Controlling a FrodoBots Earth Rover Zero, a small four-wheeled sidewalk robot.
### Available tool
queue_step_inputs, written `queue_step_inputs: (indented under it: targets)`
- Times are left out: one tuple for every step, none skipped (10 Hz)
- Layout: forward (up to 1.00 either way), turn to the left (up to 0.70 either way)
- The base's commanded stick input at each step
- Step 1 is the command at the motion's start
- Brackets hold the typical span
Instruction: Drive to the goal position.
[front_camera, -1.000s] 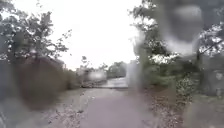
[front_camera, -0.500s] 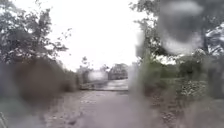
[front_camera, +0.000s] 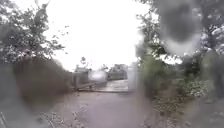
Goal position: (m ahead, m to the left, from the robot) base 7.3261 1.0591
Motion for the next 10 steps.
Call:
queue_step_inputs:
  targets:
    - [0.7, 0.0]
    - [0.7, 0.0]
    - [0.7, 0.0]
    - [0.7, 0.0]
    - [0.7, 0.0]
    - [0.7, 0.0]
    - [0.7, 0.0]
    - [0.7, 0.0]
    - [0.7, 0.0]
    - [0.7, 0.0]
